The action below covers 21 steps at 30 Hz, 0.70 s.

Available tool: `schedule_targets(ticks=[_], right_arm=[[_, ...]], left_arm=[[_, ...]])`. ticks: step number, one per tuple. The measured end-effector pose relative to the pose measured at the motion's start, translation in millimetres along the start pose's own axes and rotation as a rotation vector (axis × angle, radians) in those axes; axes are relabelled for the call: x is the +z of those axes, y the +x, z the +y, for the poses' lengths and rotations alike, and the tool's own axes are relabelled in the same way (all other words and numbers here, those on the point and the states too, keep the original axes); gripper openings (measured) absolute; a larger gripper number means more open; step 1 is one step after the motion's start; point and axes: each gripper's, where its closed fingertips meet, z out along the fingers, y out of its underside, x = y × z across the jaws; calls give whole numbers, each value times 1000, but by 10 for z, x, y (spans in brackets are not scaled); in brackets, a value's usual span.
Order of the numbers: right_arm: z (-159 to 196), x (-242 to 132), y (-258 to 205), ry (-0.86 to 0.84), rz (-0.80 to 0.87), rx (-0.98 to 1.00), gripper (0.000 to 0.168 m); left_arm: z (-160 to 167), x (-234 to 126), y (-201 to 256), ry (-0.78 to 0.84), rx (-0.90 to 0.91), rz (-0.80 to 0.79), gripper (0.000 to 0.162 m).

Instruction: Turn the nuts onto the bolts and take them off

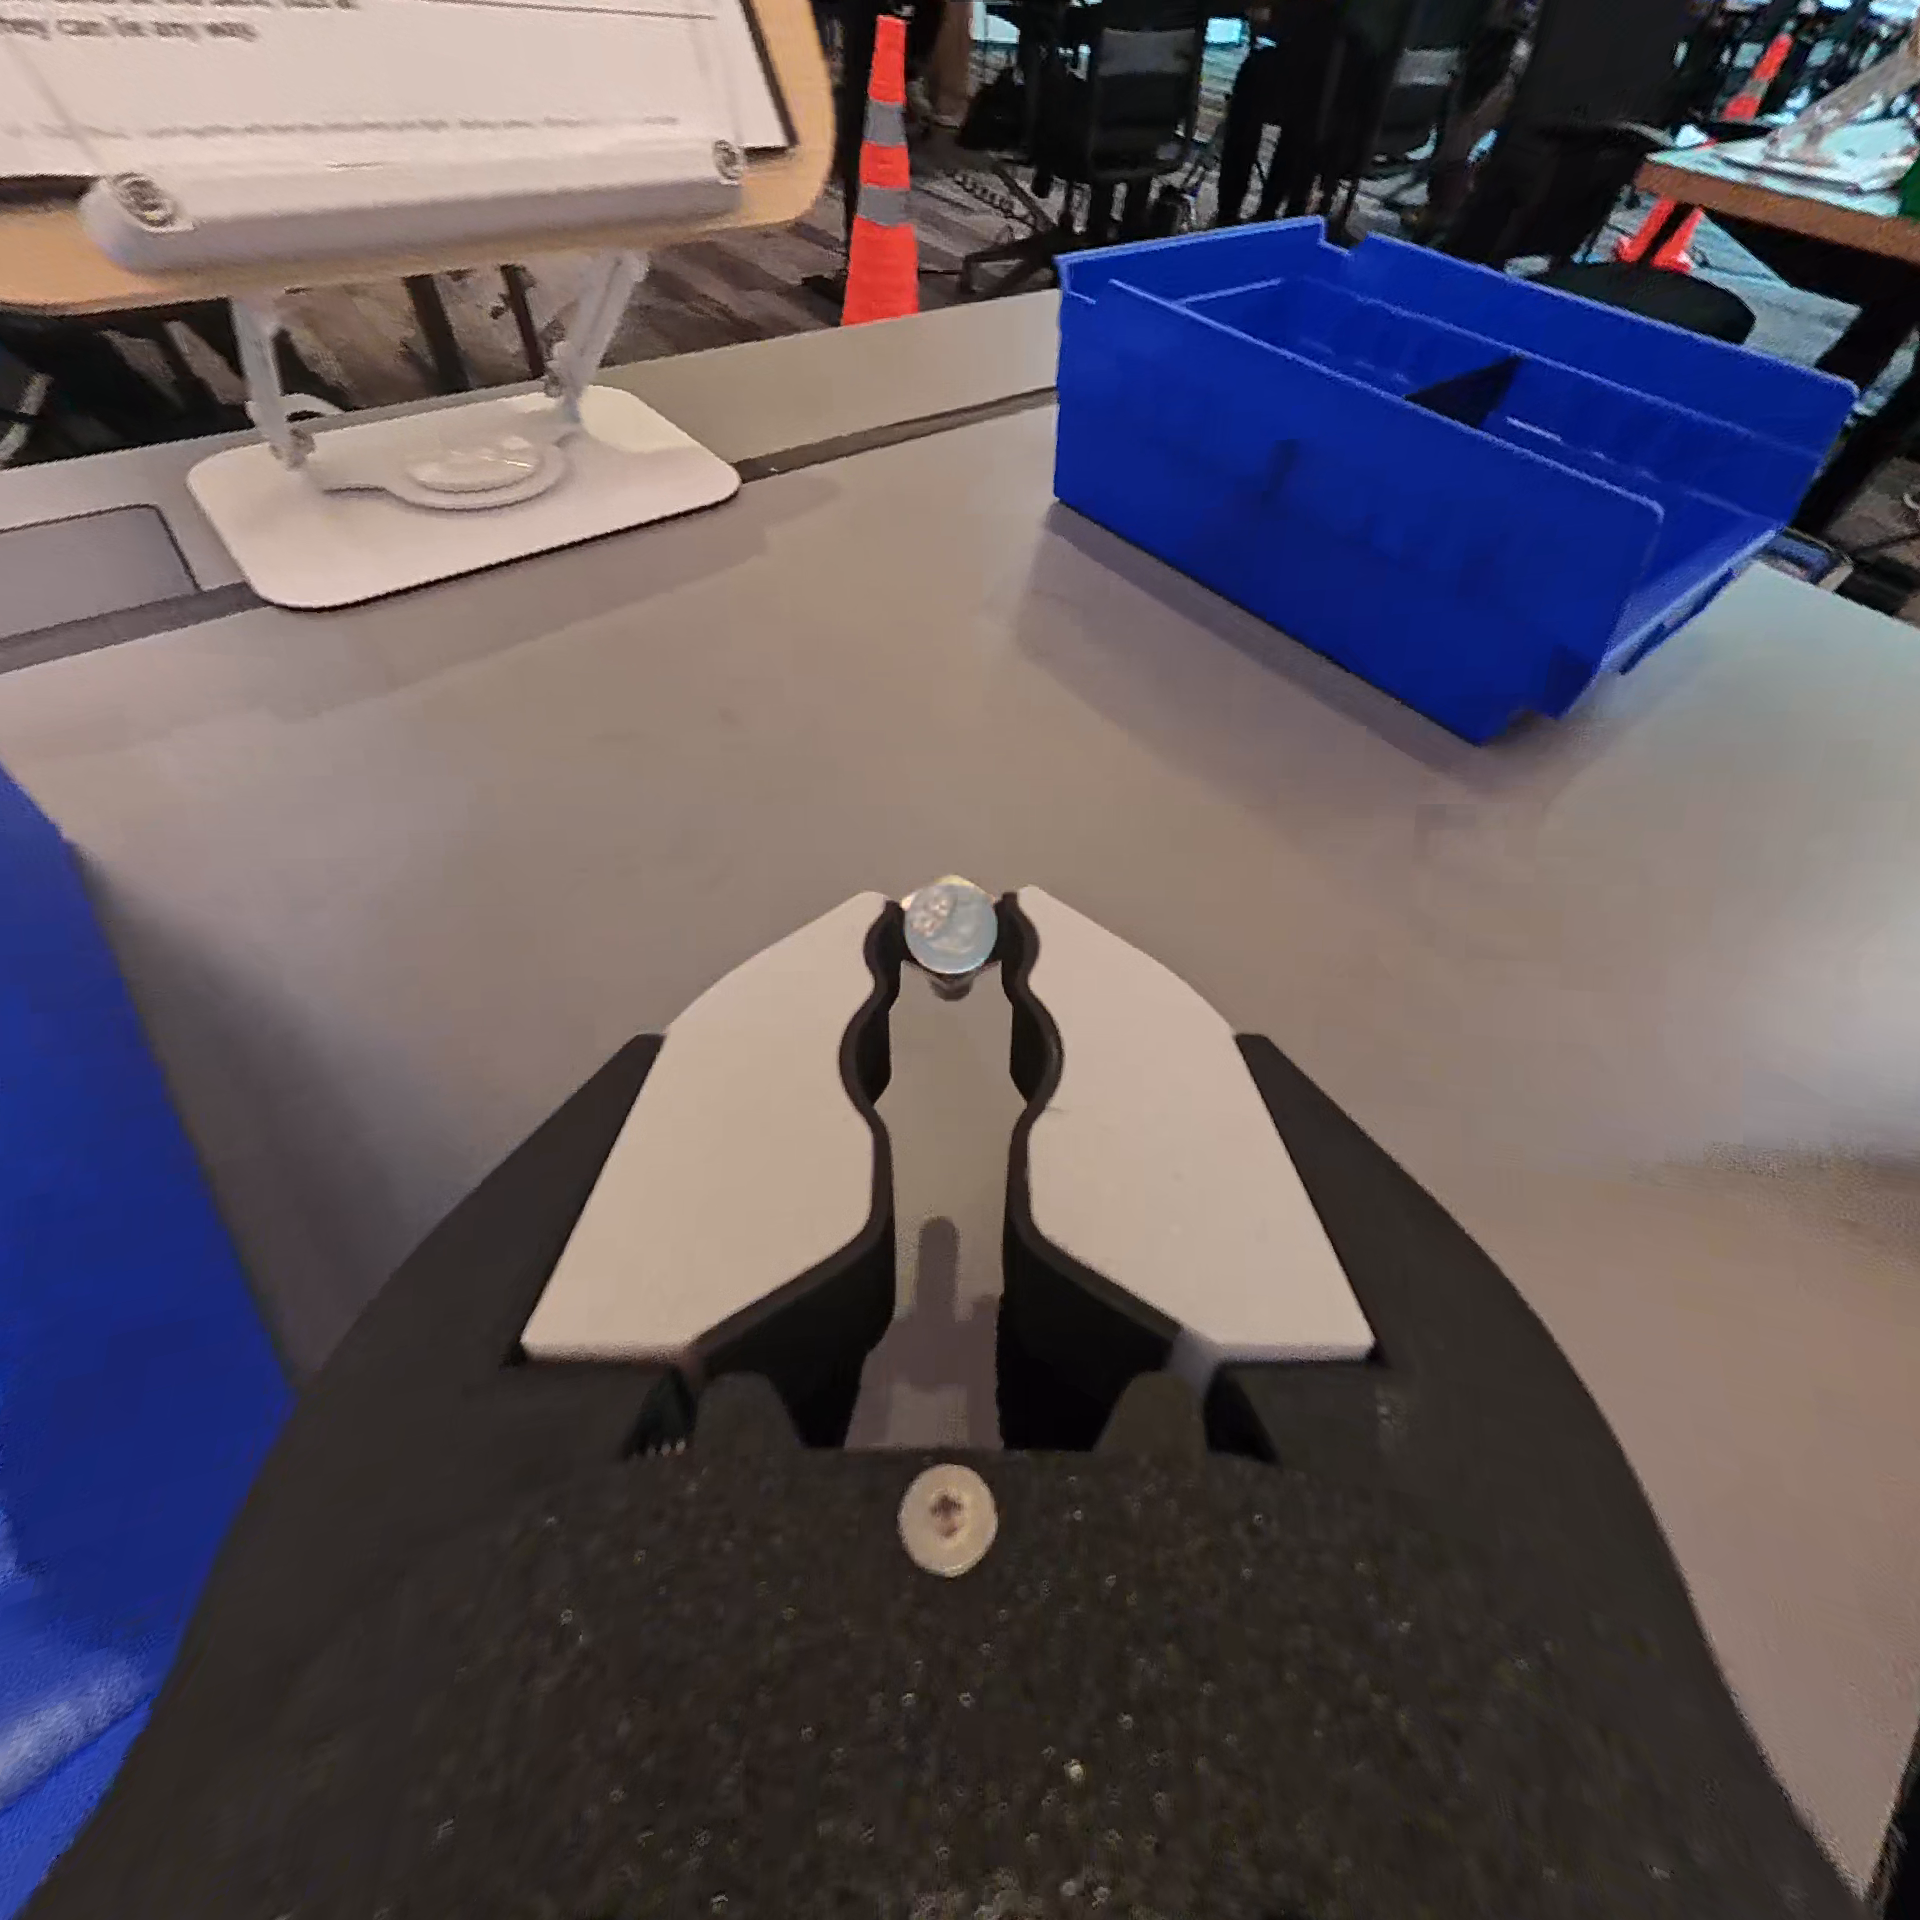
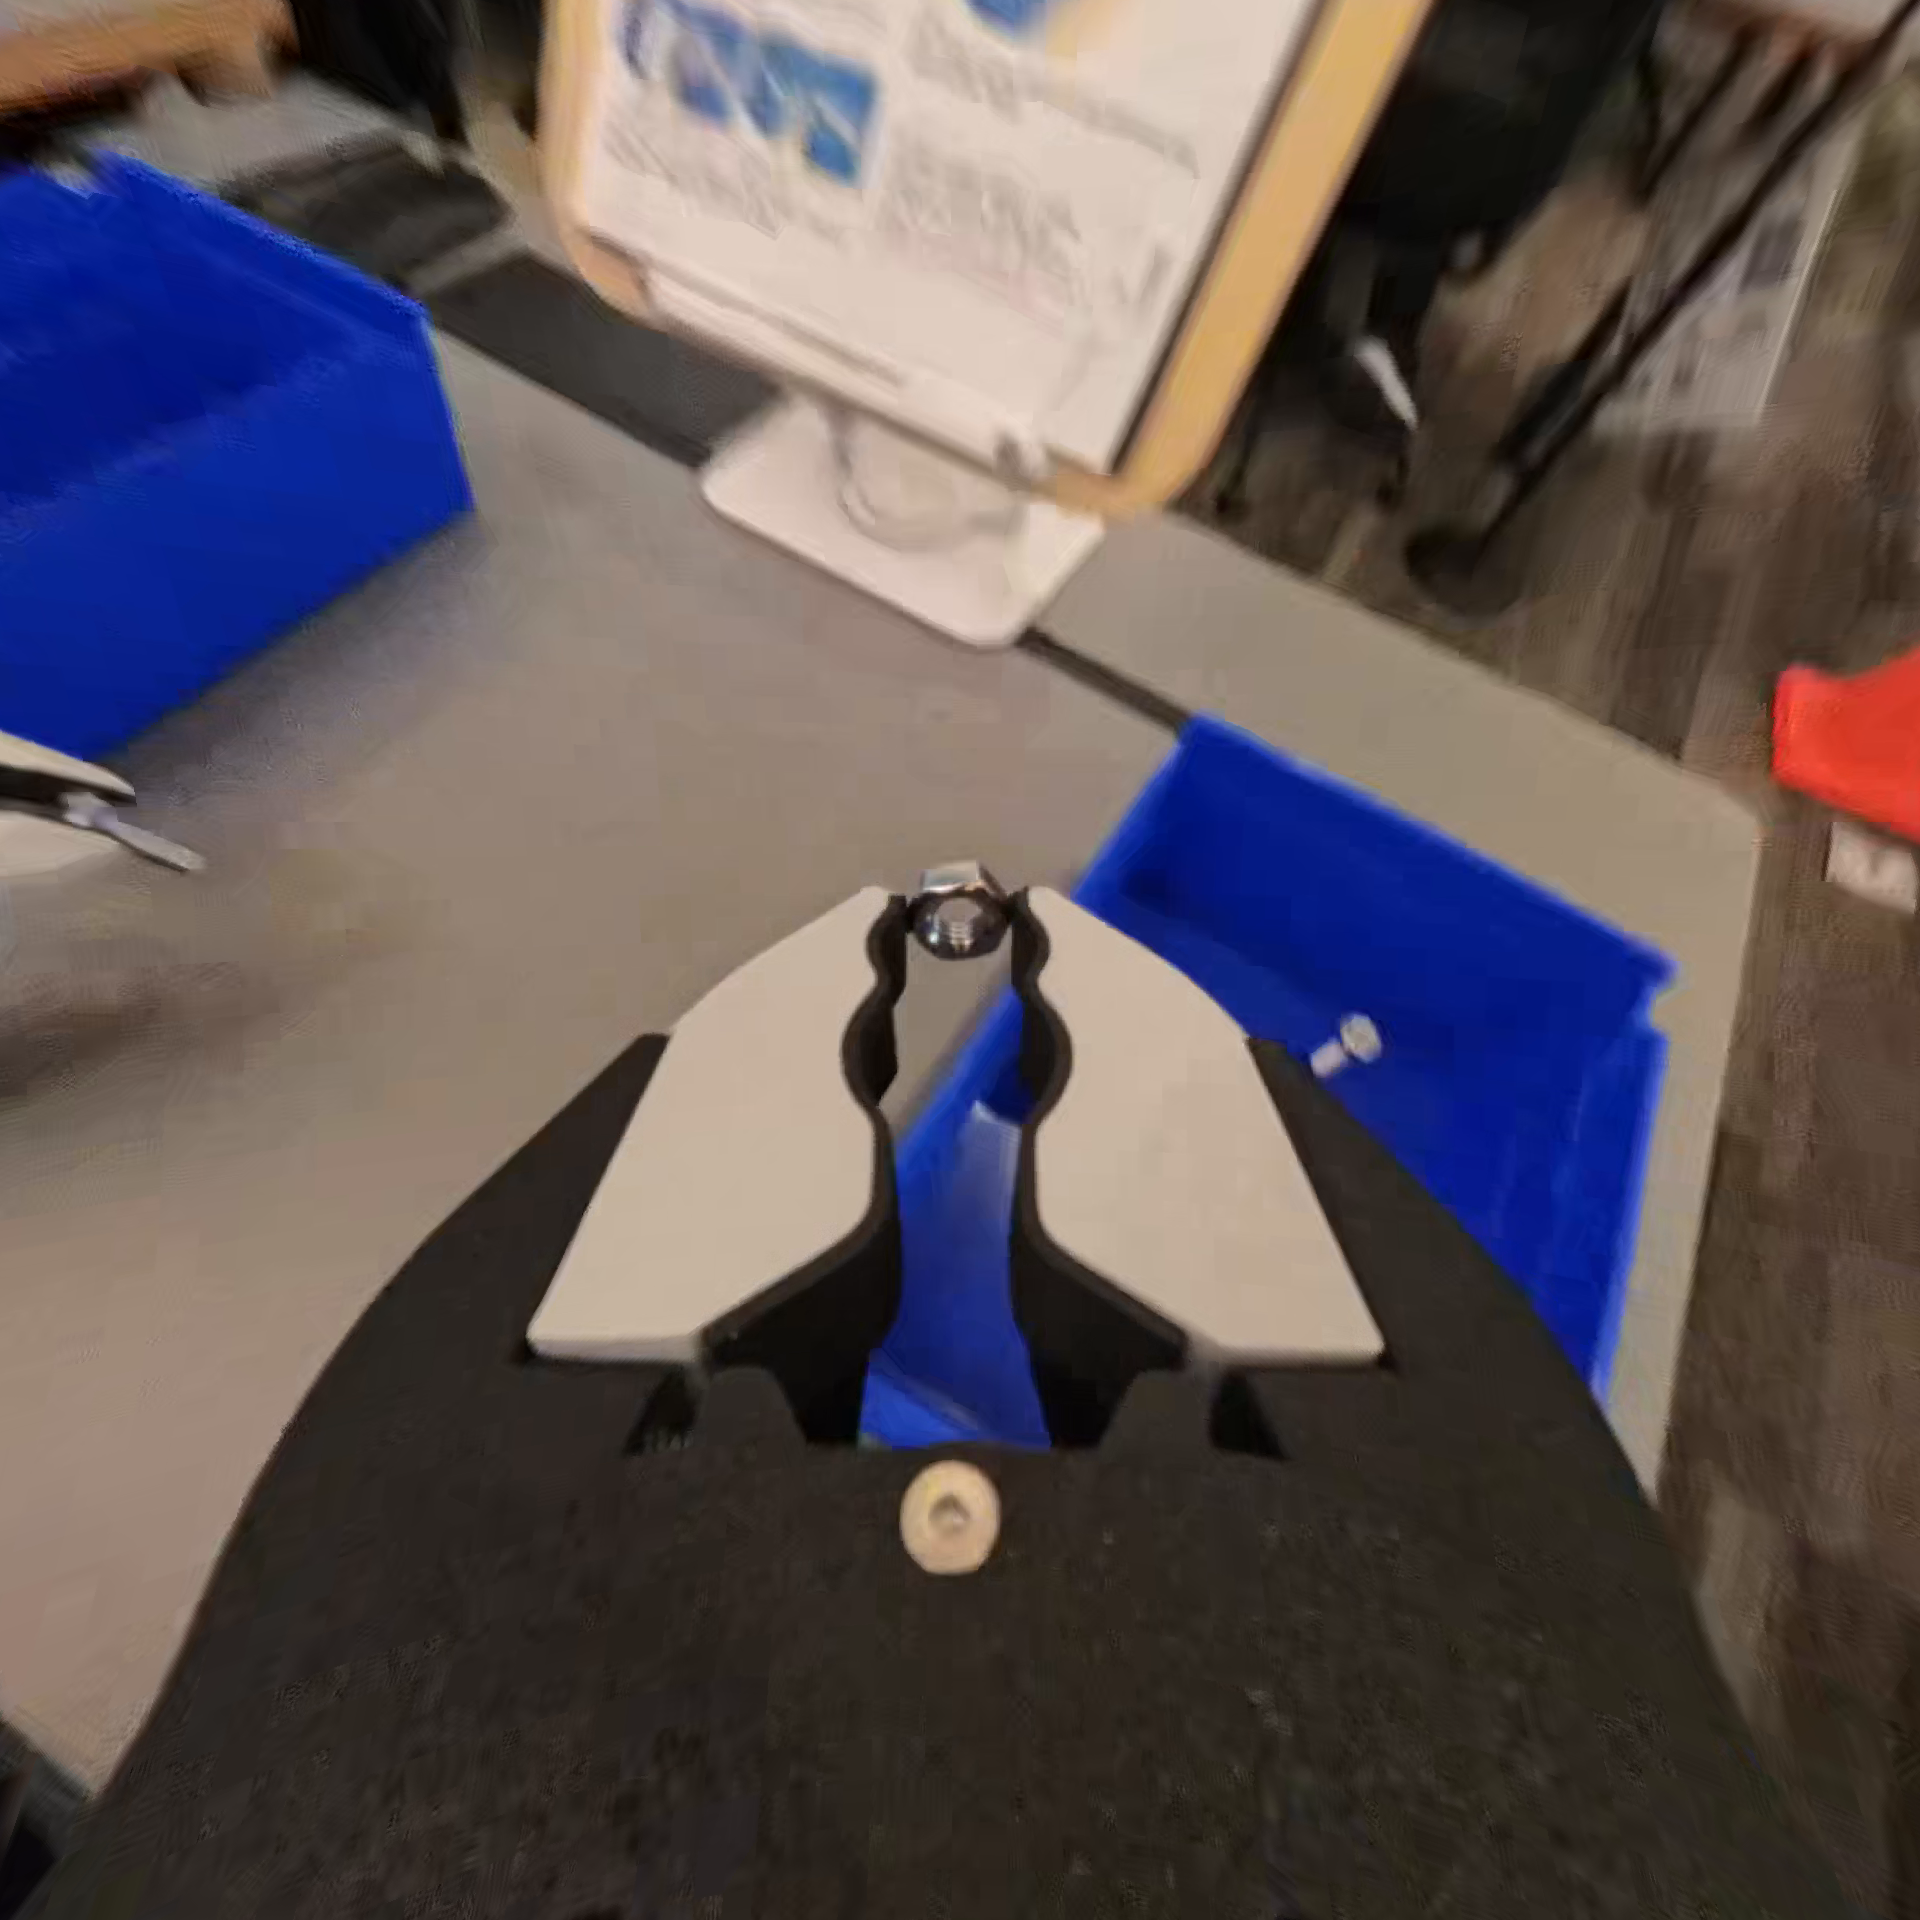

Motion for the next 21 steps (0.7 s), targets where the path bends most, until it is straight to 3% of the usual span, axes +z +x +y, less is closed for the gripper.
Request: schedule_targets(ticks=[4, 6, 9, 16, 21], right_arm=[[1116, 203, 721, -453, 124, 111, 19], [1569, 408, 650, -625, 18, 179, 20], [1980, 633, 579, -796, -26, 182, 20], [2163, 748, 499, -868, -71, 180, 20], [2063, 738, 566, -824, -42, 134, 45]], left_arm=[[-20, 22, 111, 5, 15, 31, 17], [-21, 22, 142, 2, 18, 39, 17], [2, 25, 141, -9, 29, 34, 17], [-3, 10, 119, -4, 5, 50, 17], [23, 25, 104, -17, 6, 58, 17]])
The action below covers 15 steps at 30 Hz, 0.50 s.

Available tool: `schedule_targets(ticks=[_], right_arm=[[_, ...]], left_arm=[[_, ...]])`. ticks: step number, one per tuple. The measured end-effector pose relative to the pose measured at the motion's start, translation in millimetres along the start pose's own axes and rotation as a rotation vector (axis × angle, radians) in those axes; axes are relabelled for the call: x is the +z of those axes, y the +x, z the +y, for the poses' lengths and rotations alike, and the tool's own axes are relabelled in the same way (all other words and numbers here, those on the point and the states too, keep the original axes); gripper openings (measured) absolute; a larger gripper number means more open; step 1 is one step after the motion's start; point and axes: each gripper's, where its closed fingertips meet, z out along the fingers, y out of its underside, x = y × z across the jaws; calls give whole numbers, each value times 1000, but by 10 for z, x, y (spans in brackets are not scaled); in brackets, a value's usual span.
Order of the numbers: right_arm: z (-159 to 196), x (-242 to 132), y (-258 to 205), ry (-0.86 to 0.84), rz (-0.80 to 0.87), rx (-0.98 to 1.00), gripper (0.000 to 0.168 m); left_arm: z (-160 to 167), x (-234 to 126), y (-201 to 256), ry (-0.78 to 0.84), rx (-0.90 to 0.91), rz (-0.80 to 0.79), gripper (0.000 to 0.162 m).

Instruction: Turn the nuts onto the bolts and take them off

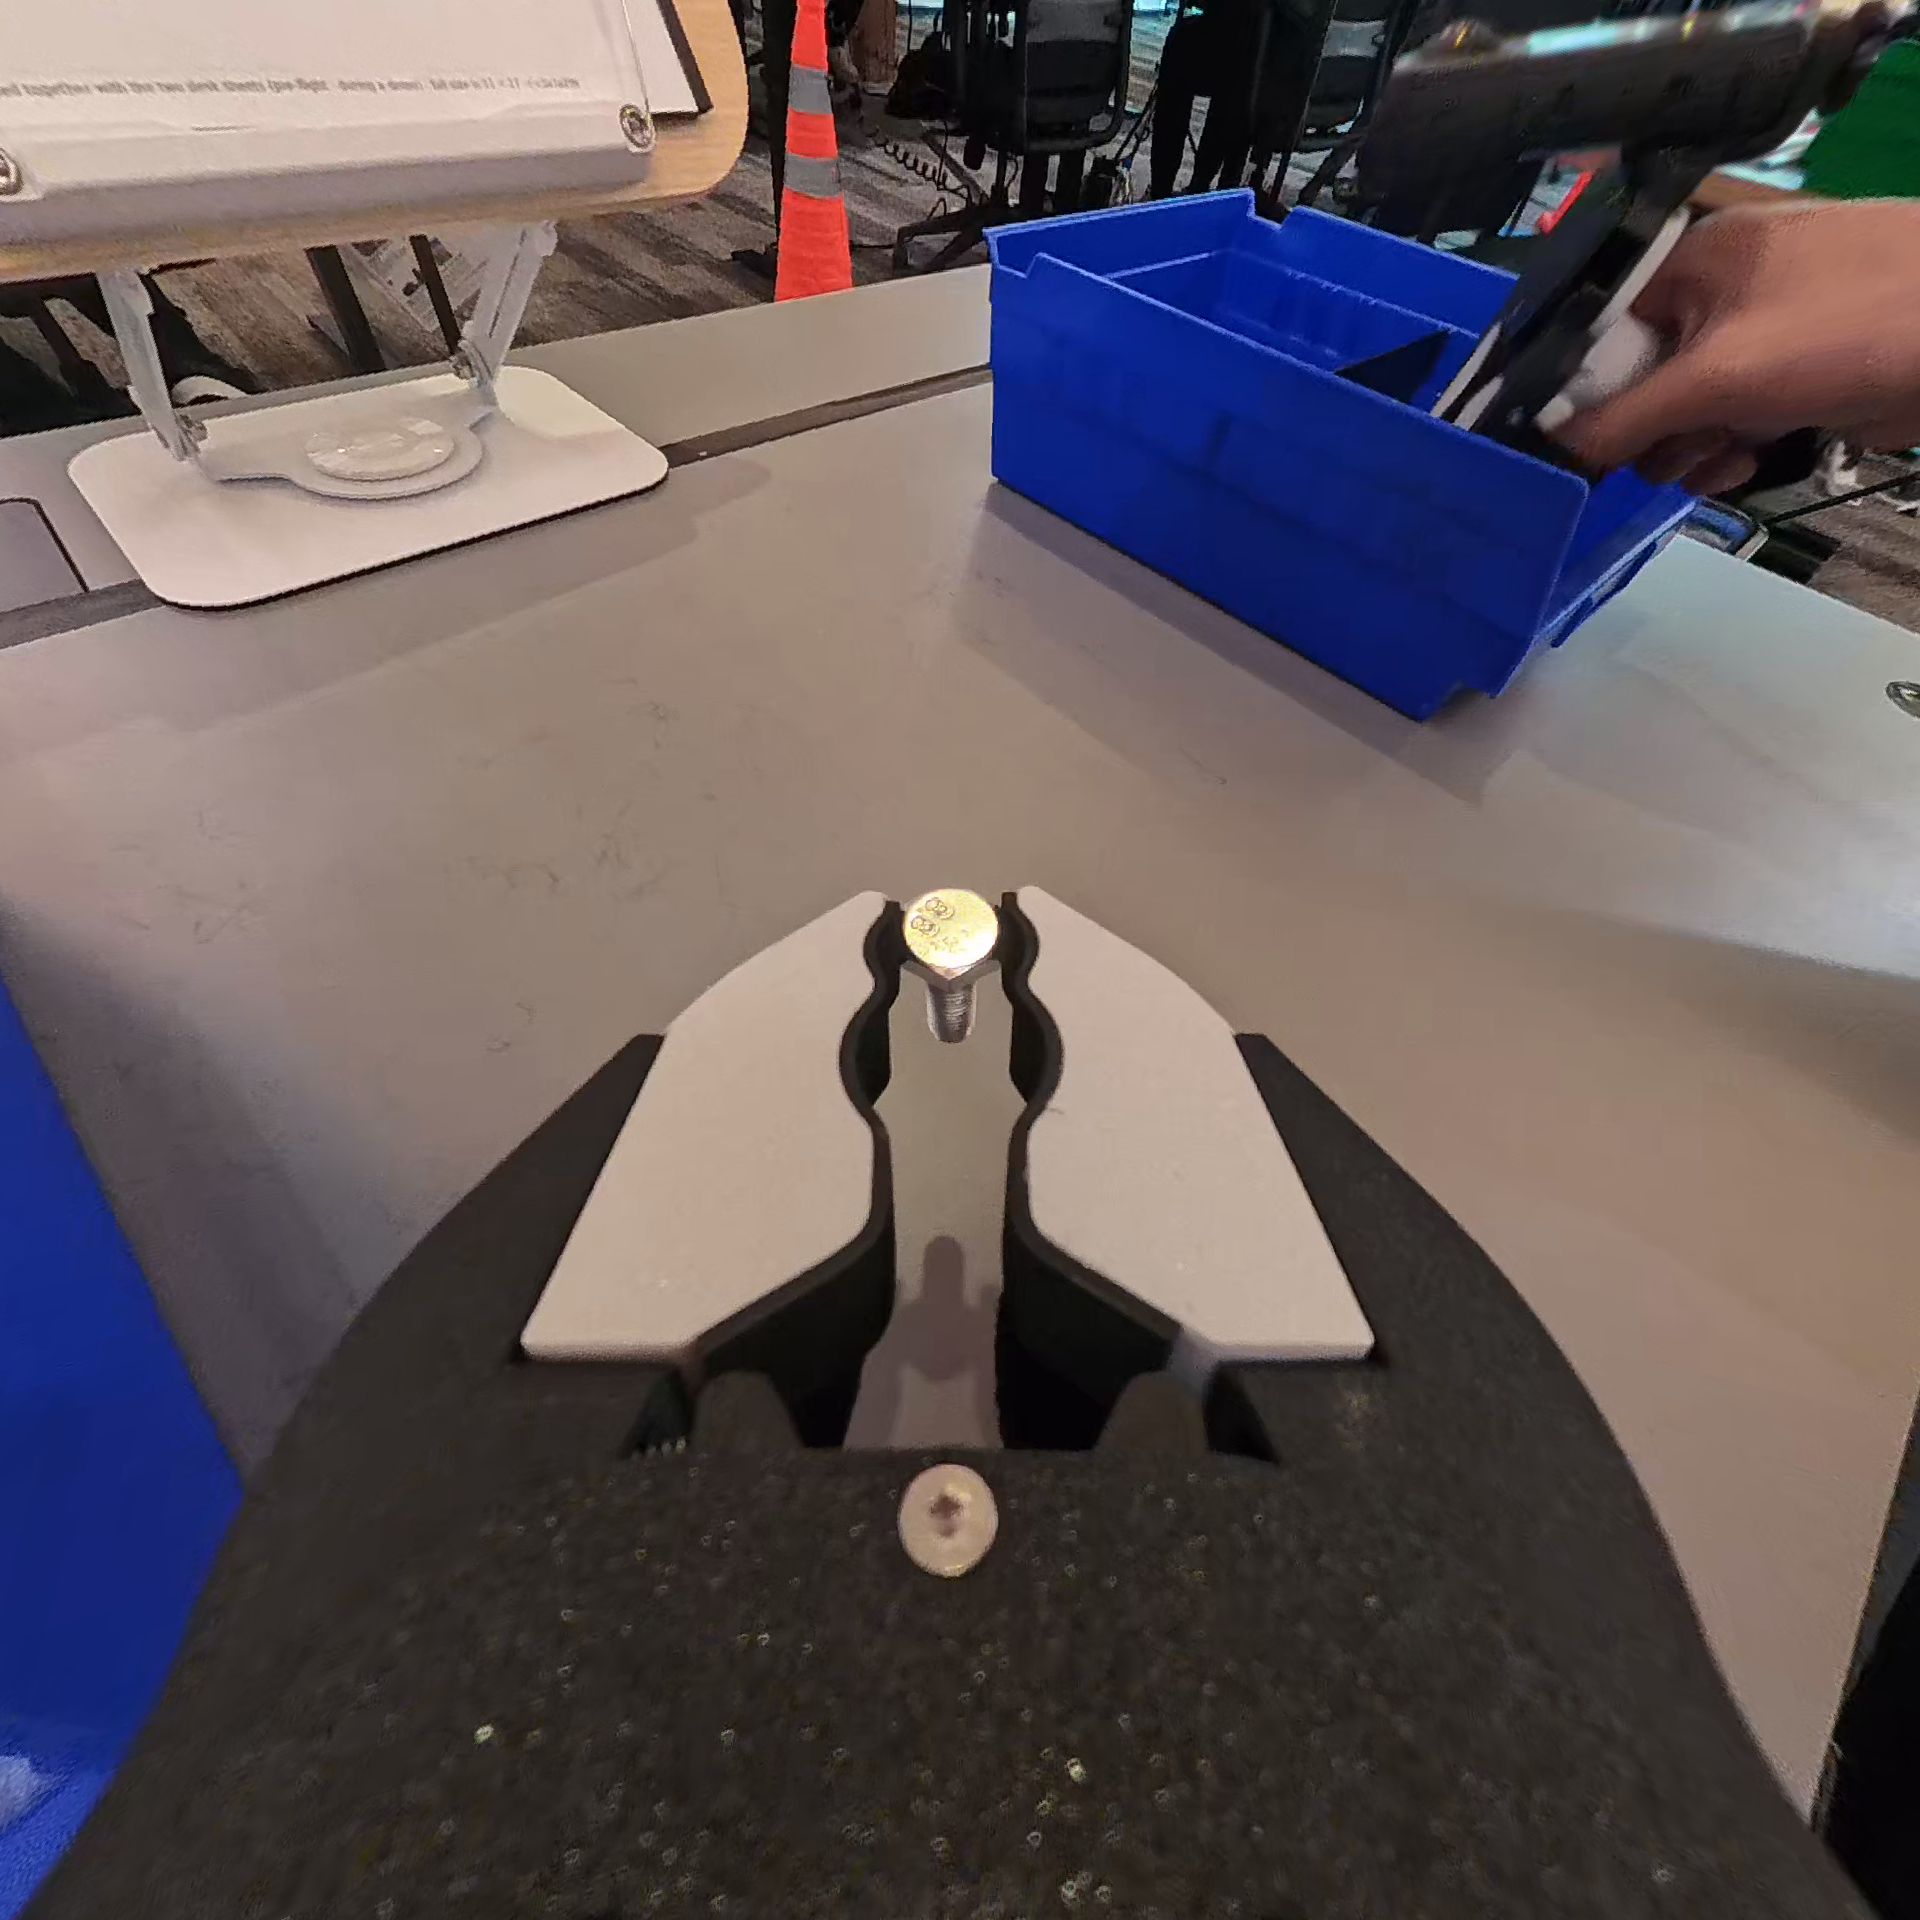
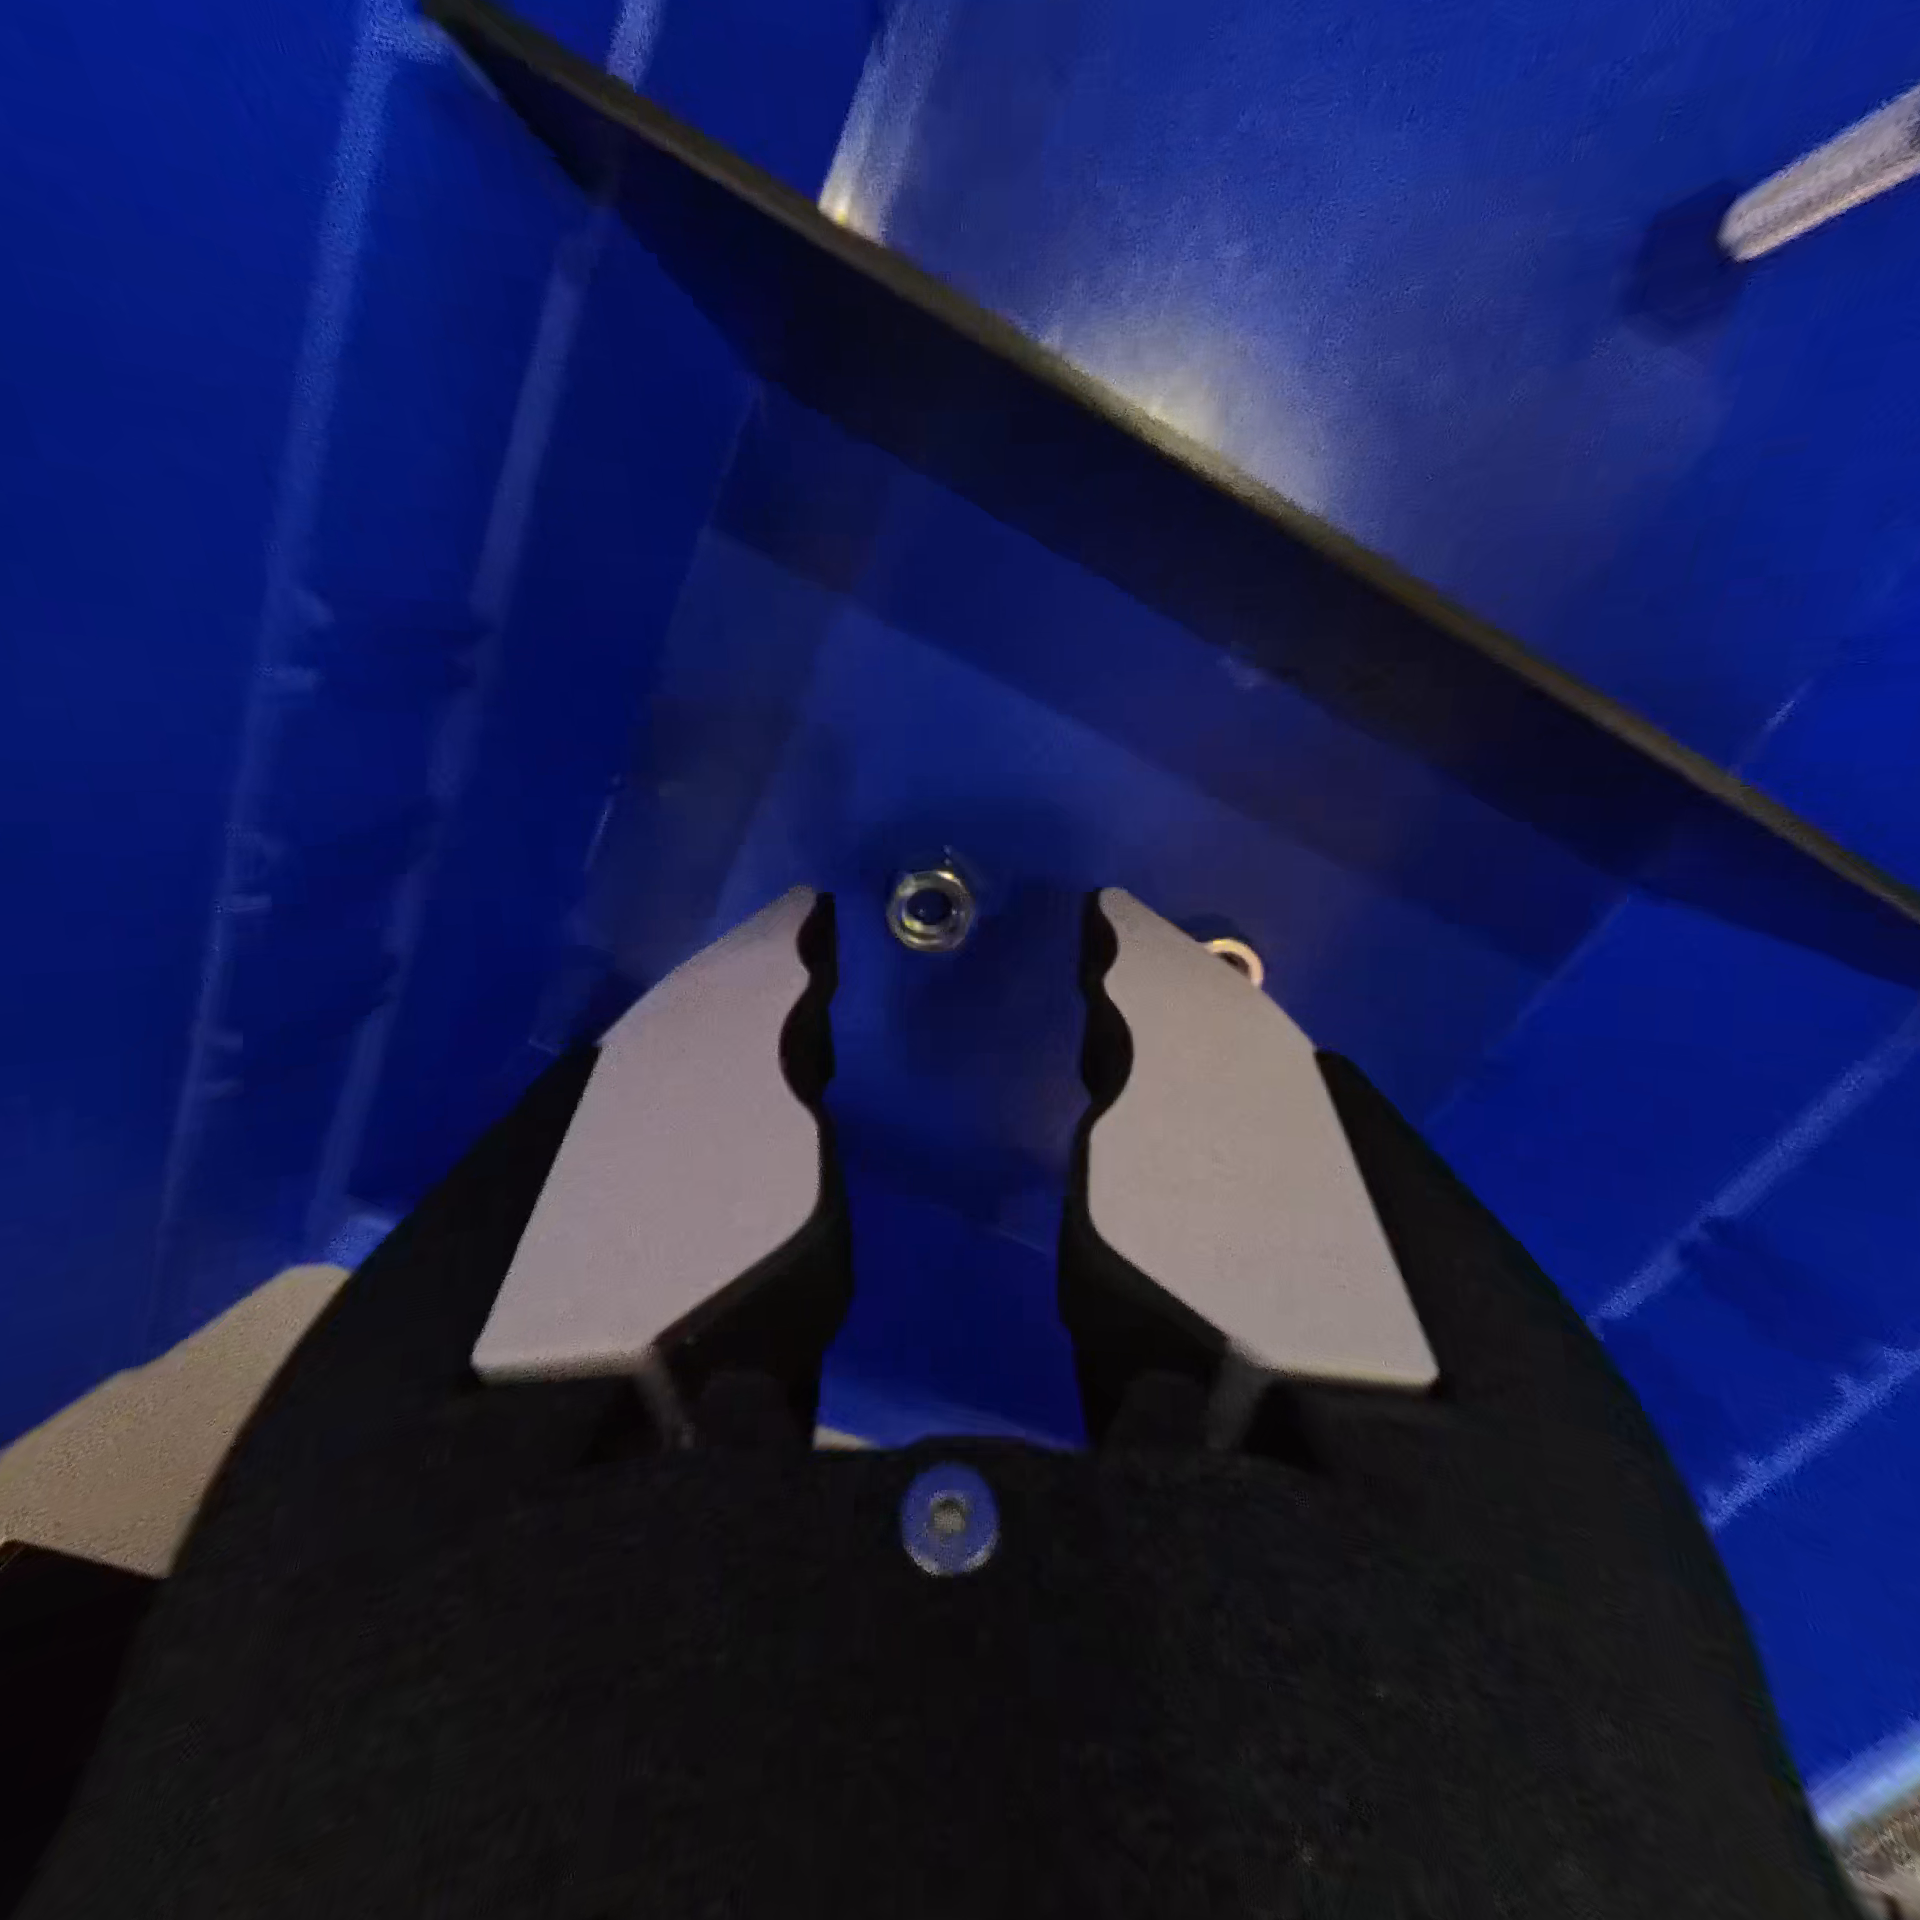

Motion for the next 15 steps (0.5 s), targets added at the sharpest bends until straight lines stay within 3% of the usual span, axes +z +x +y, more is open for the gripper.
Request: schedule_targets(ticks=[3, 5, 10, 13, 15], right_arm=[[-158, -427, 30, 163, 27, -7, 43], [-405, -839, -138, 379, -17, -33, 40], [-875, -1763, -1304, 937, -310, -379, 39], [-827, -1859, -2137, 1090, -564, -601, 39], [-772, -1715, -2560, 1056, -708, -670, 40]], left_arm=[[-17, -5, 15, 11, 16, 21, 17], [-41, -12, 46, 25, 30, 52, 17], [-94, -50, 236, 57, 20, 225, 17], [-177, -126, 414, 72, -41, 388, 17], [-291, -192, 461, 97, -97, 458, 17]])
